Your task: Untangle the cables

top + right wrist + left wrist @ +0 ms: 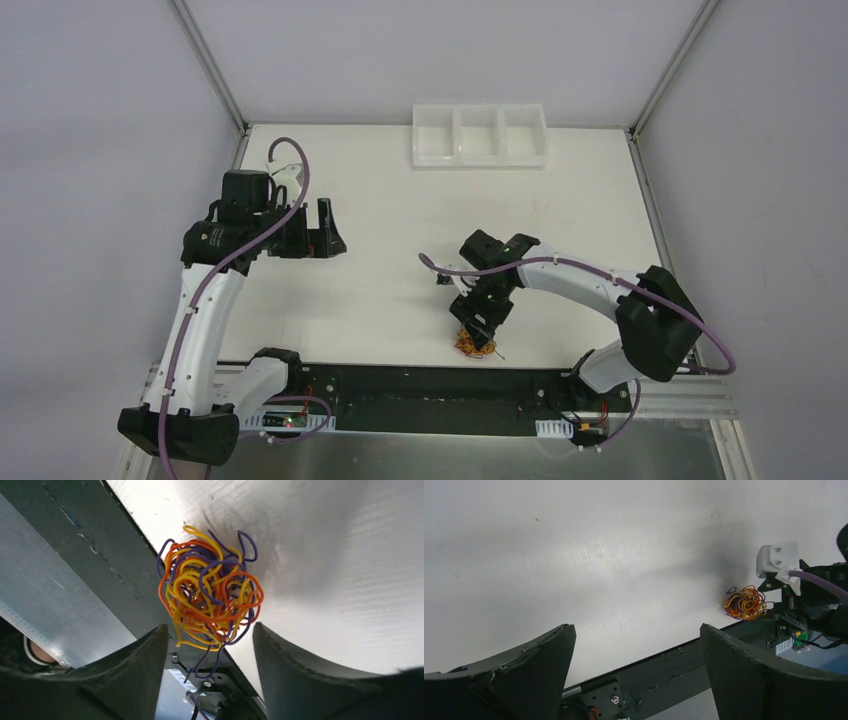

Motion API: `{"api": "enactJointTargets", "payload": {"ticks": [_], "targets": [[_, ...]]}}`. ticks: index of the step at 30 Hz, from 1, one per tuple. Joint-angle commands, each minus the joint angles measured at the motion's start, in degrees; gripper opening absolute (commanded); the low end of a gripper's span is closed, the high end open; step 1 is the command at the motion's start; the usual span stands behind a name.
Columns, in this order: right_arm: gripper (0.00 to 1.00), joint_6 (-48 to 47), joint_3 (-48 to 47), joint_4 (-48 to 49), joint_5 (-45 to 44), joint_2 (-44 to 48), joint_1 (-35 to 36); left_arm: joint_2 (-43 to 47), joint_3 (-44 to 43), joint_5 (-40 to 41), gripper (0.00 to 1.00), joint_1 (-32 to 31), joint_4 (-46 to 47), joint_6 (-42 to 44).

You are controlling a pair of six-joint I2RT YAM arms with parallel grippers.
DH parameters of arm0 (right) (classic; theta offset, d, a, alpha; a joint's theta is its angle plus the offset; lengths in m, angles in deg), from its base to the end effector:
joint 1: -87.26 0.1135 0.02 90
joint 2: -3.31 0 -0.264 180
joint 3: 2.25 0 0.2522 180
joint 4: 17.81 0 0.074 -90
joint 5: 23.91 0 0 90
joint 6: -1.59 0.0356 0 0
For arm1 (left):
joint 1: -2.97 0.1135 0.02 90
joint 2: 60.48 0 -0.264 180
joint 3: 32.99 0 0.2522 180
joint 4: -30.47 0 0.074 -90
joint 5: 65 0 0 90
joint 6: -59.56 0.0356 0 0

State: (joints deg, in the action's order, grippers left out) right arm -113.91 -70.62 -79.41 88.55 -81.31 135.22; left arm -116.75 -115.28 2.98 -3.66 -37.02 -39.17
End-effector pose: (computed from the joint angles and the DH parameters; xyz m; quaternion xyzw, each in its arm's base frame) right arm 0.1639 0.2021 0.2013 -0.5998 0.7694 0.2102 0.0641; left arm 0.1775 -0.0341 0.3728 0.0621 0.8962 -0.2265 0.3765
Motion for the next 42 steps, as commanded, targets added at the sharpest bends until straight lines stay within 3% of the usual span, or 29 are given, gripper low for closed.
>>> {"api": "enactJointTargets", "payload": {"ticks": [1,7,11,15,23,30,34,36,40,42], "targets": [[0.56,1.24,-0.41,1.1,3.28,-2.97,0.26,-0.16,-2.48,-3.05,1.0,0.57,2.83,0.98],[0.0,2.74,-3.95,0.84,4.41,-1.26,-0.3,-2.0,-0.73,-11.02,1.0,0.57,6.66,2.26],[0.0,6.39,-8.19,3.41,8.56,1.74,-4.32,-3.78,3.42,-21.53,0.98,0.56,12.56,-1.3],[0.0,13.01,-12.82,7.67,17.07,3.5,-10.0,-4.9,9.52,-29.87,0.99,-0.37,24.93,-9.67],[0.0,23.63,-15.03,16.77,27.94,6.87,-13.85,-9.66,14.08,-33.18,0.99,-8.31,44.87,-22.52],[0.0,28.79,-17.98,19.83,31.09,5.82,-14.35,-16.7,15.91,-35.22,0.99,-13.91,59.85,-35.6],[0.0,30.25,-18.85,20.52,32.17,4.98,-14.7,-18.47,17.37,-34.86,0.98,-16.87,64.3,-38.64],[0.0,30.32,-18.99,20.52,32.32,4.75,-14.78,-18.81,17.77,-34.64,0.88,-17.26,66.39,-39.88],[0.0,30.03,-17.58,20.74,31.6,5.12,-16.37,-18.02,17.53,-36.39,0.45,-17.19,66.82,-39.32],[0.0,30.35,-16.37,21.59,31.2,5.76,-18.02,-16.54,18.31,-37.17,0.43,-17.23,66.5,-39.33]]}}
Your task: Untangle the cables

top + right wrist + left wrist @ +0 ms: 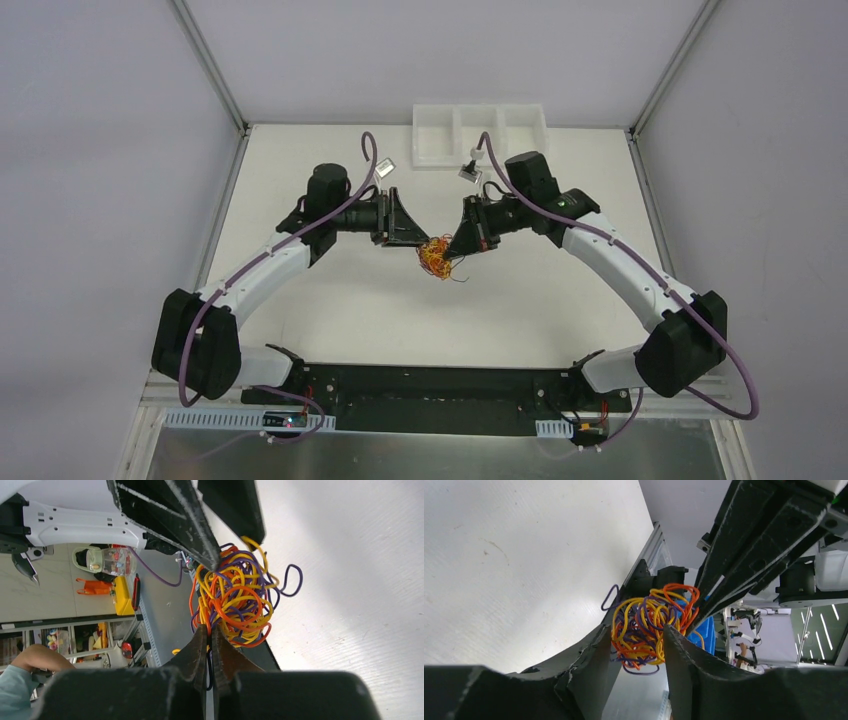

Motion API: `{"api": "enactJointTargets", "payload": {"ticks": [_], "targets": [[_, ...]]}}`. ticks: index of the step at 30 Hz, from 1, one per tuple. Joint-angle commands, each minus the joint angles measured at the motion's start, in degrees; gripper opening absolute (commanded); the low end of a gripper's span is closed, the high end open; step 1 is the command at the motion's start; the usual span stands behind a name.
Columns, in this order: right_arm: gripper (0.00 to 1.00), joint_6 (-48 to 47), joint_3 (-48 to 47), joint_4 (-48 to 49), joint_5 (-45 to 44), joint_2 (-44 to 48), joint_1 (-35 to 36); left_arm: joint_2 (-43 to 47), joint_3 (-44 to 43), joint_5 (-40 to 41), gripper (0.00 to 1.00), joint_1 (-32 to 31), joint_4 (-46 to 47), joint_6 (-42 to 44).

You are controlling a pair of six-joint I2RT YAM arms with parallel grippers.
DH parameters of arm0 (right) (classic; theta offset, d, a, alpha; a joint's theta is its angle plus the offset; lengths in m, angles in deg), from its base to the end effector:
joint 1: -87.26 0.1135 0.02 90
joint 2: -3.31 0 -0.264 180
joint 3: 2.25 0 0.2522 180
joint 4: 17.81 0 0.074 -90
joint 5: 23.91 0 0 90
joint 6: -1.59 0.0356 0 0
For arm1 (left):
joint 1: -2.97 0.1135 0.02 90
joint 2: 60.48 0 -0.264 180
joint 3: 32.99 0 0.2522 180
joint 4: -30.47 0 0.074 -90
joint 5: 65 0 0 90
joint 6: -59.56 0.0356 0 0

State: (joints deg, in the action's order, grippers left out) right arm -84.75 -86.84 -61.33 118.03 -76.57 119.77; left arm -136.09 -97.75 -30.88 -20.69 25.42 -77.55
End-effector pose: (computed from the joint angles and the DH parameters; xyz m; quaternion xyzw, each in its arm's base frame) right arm 0.2377 0.1847 0.3340 -0.3852 0.7381 0.4960 0.2466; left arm 0.2560 -0.1444 0.2960 0.1331 0.7477 -0.6131 0.2174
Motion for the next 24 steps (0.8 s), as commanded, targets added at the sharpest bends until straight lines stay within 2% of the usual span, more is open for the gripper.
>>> {"api": "enactJointTargets", "payload": {"ticks": [1,2,5,6,9,15,18,20,22,24], "targets": [[0.0,1.23,0.39,3.93,1.36,1.6,-3.3,3.56,1.63,-3.35,0.45,-0.21,4.15,-1.21],[0.0,1.51,0.92,4.45,1.39,2.14,-3.61,4.29,2.49,-3.2,0.49,-0.26,4.45,-1.6],[0.0,3.16,1.36,6.04,3.06,2.15,-3.67,5.29,4.56,-2.33,0.85,-0.25,5.42,-2.56],[0.0,3.75,1.25,6.44,3.66,1.98,-3.63,5.17,4.77,-1.88,0.9,-0.29,5.53,-2.68],[0.0,4.22,0.83,6.56,4.28,1.5,-3.65,4.1,4.37,-0.91,0.95,-0.38,6.03,-3.62],[0.0,5.68,1.11,8.12,5.84,1.11,-3.53,1.32,3.28,0.25,0.96,-2.99,8.56,-5.24],[0.0,6.19,1.6,8.67,5.5,0.86,-3.47,0.21,2.16,0.78,0.86,-3.17,9.17,-6.32],[0.0,6.44,2.31,9.28,4.84,1.11,-3.56,0.22,1.72,1.04,0.73,-3.15,9.17,-6.49],[0.0,6.34,2.91,9.26,4.03,1.51,-3.75,0.87,1.97,0.64,0.51,-3.17,9.25,-6.51],[0.0,6.14,3.4,8.84,3.03,2.03,-4.7,2.07,2.65,-0.41,0.22,-2.89,8.53,-5.89]]}}
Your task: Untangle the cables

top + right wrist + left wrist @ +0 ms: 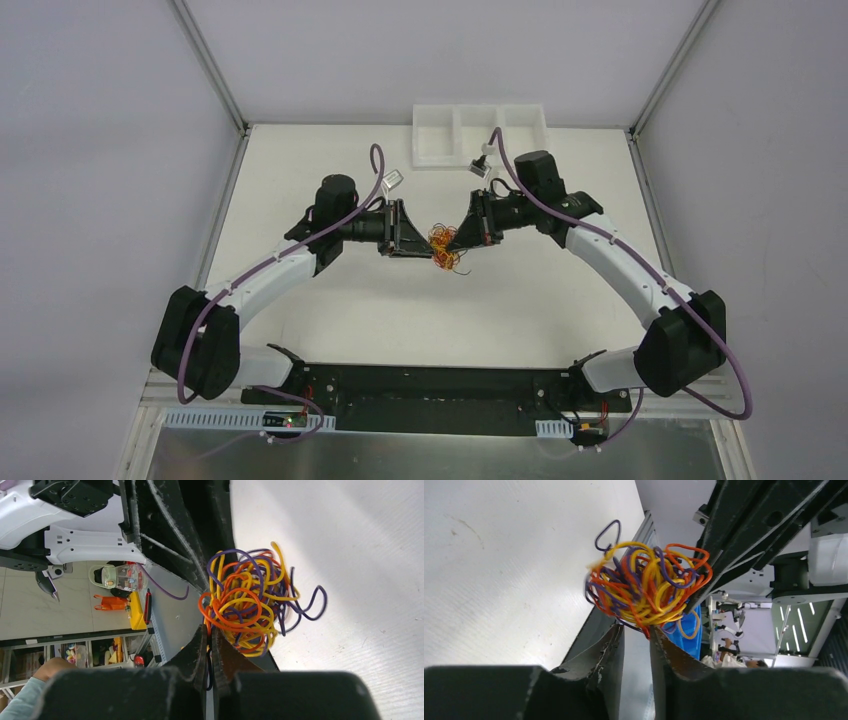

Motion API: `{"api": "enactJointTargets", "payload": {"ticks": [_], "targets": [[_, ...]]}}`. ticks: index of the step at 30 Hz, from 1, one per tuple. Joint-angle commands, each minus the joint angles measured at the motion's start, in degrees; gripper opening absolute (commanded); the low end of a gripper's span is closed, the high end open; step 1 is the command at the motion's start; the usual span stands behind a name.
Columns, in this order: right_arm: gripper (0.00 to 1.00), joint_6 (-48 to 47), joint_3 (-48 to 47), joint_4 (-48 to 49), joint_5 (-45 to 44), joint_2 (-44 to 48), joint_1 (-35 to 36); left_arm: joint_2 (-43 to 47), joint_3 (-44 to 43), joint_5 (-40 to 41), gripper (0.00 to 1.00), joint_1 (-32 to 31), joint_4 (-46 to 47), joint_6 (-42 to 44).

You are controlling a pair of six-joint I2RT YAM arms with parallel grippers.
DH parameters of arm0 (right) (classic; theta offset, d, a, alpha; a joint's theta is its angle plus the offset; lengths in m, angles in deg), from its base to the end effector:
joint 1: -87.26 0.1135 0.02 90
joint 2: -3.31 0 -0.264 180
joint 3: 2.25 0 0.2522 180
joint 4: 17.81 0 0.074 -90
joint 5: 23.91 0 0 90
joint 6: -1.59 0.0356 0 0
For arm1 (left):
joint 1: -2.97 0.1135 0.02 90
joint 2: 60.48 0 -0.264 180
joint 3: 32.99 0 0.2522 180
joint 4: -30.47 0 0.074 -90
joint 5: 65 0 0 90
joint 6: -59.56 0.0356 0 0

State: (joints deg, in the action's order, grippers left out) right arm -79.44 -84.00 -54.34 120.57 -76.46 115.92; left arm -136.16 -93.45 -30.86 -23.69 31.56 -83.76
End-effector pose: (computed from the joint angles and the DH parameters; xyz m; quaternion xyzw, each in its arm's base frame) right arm 0.2521 0.1708 0.3283 -0.3444 0.7390 0.5169 0.2609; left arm 0.2452 -0.1561 0.2801 0.1195 0.7445 -0.6321 0.1787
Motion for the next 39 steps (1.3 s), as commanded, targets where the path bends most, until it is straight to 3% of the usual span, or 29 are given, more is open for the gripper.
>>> {"api": "enactJointTargets", "payload": {"ticks": [1,2,8,16,21,26,39], "targets": [[0.0,0.12,0.61,1.1,-0.01,2.09,-1.61,3.03,-1.38,-0.64,0.08,0.31,1.17,1.11],[0.0,-0.83,0.65,-0.05,-0.6,2.17,-2.48,4.02,-1.04,-0.52,0.0,0.66,-0.78,2.29],[0.0,-7.92,1.86,-7.96,-4.11,4.55,-6.29,10.71,4.52,-0.51,0.0,8.45,-7.14,5.54],[0.0,-14.77,2.12,-16.31,-5.68,7.28,-9.61,15.56,4.2,0.67,0.0,16.7,-19.68,14.76],[0.0,-20.73,1.69,-23.13,-7.97,6.51,-14.98,14.87,1.51,2.21,0.0,28.81,-31.73,23.35],[0.0,-26.59,2.24,-28.81,-10.15,5.14,-22.17,12.66,-1.88,8.73,0.0,40.42,-43.43,34.91],[0.0,-35.4,0.66,-35.25,-13.58,0.43,-33.54,4.57,-8.64,26.67,0.0,51.94,-50.7,49.45]]}}
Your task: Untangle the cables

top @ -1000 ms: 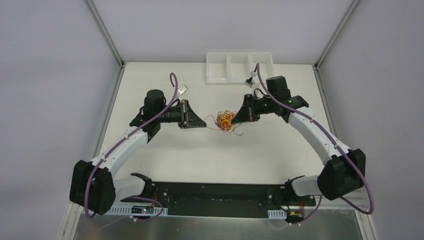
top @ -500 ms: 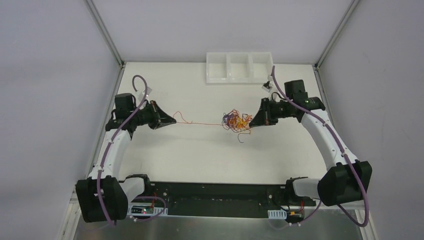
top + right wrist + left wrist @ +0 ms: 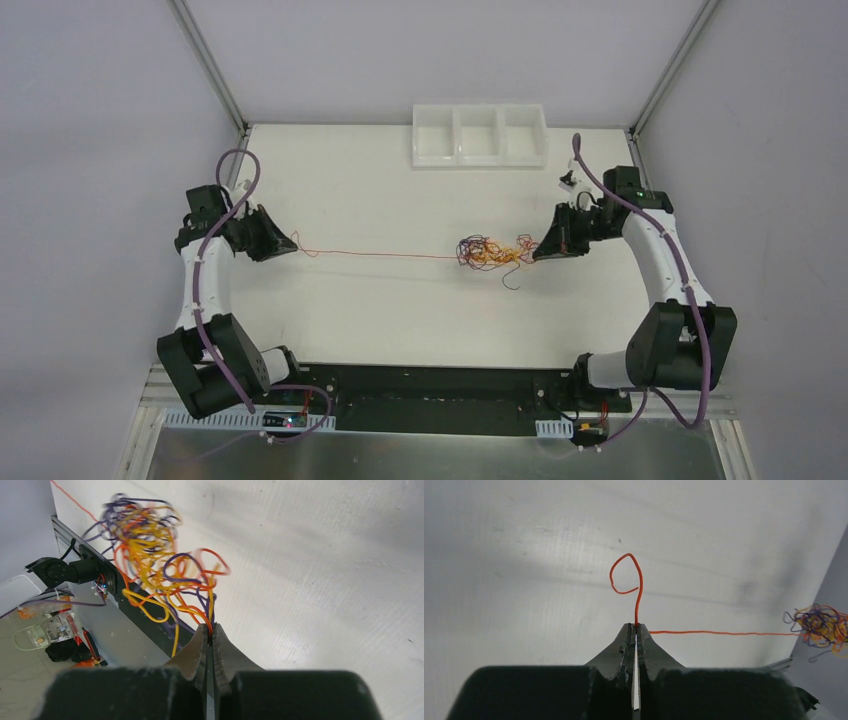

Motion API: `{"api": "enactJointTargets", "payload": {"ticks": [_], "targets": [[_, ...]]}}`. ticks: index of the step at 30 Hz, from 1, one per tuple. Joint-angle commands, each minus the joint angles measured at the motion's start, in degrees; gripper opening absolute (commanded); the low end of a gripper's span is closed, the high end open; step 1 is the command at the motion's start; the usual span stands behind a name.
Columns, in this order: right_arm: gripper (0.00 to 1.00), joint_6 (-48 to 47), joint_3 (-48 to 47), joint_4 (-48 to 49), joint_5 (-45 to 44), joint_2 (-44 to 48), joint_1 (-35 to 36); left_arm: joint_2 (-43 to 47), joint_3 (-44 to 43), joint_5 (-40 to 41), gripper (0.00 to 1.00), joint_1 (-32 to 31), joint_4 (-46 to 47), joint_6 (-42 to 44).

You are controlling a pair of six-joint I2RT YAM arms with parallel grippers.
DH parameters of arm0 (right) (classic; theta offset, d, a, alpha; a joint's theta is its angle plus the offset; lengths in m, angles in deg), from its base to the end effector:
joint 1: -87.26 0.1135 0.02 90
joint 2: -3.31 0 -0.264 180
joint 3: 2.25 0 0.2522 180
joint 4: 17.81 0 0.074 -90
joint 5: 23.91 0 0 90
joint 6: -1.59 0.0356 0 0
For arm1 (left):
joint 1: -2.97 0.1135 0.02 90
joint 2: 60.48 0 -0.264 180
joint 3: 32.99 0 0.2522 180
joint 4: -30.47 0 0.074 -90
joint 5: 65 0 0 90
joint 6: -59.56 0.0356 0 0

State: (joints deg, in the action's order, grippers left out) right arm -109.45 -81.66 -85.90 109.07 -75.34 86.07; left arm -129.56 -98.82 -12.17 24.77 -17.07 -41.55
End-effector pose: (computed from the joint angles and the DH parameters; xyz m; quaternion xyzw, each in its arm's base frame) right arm 0.2592 0.0189 0.2834 -0.2282 0.8863 0.3172 0.2487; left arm 0.2329 0.0700 0.2665 -0.1504 0.8866 -0.2693 0.3446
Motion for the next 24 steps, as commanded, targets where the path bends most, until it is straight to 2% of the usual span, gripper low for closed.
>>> {"api": "enactJointTargets", "payload": {"ticks": [1,9,24], "targets": [[0.0,-6.25,-2.11,-4.33,-2.23,-1.17,-5.22,-2.82,-3.5,9.16,0.0,4.37,-2.09,8.12],[0.0,-9.82,-4.16,-6.9,-2.91,-4.13,-11.22,-9.35,-5.3,19.62,0.0,8.6,-0.8,15.23],[0.0,-12.22,-9.48,-6.76,-7.98,-7.38,-20.03,-17.04,-7.32,27.96,0.0,12.46,4.71,22.14]]}}
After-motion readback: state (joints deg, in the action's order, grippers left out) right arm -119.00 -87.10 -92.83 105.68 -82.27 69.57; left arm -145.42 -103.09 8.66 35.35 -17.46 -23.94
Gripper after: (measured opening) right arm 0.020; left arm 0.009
